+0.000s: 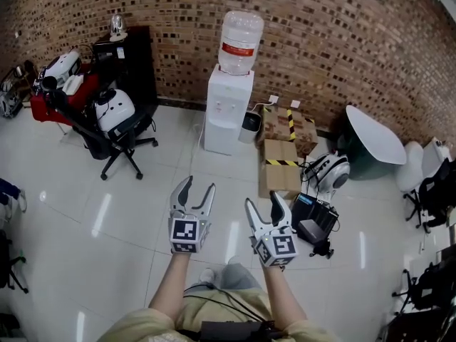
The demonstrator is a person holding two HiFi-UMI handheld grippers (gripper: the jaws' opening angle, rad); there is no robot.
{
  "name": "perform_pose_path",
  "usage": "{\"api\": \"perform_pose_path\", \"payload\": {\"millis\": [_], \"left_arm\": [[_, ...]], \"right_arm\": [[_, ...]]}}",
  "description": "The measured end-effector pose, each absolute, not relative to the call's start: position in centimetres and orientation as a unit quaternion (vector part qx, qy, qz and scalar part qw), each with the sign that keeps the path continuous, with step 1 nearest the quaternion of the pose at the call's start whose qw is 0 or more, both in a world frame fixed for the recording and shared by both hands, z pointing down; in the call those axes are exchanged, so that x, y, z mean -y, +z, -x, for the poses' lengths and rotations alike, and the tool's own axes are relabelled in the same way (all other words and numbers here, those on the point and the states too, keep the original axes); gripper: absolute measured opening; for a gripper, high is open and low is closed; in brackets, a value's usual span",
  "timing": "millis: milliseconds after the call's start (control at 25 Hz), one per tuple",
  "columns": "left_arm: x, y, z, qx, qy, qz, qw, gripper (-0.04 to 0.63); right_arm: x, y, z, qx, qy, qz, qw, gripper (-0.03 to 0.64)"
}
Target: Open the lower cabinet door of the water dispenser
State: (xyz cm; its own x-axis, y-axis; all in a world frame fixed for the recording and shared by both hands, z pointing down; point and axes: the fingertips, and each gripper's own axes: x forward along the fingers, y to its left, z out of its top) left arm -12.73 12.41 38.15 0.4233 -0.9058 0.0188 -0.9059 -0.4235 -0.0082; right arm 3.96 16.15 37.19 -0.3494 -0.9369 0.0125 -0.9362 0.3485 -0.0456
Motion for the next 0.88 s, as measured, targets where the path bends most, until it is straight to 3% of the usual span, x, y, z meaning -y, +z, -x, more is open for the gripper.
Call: {"api": "perform_pose_path", "payload": {"millis": [400,880], "left_arm": [[-3.3,38.1,10.9,0.56,0.032,-0.828,-0.01,0.23],[10.2,35.8,3.5,0.579,0.042,-0.814,-0.022,0.232]], "right_arm": [[-5.4,38.2,-7.6,-0.826,-0.043,0.56,0.045,0.325],[9.3,35.6,-18.6,-0.809,-0.02,0.582,0.081,0.325]]}}
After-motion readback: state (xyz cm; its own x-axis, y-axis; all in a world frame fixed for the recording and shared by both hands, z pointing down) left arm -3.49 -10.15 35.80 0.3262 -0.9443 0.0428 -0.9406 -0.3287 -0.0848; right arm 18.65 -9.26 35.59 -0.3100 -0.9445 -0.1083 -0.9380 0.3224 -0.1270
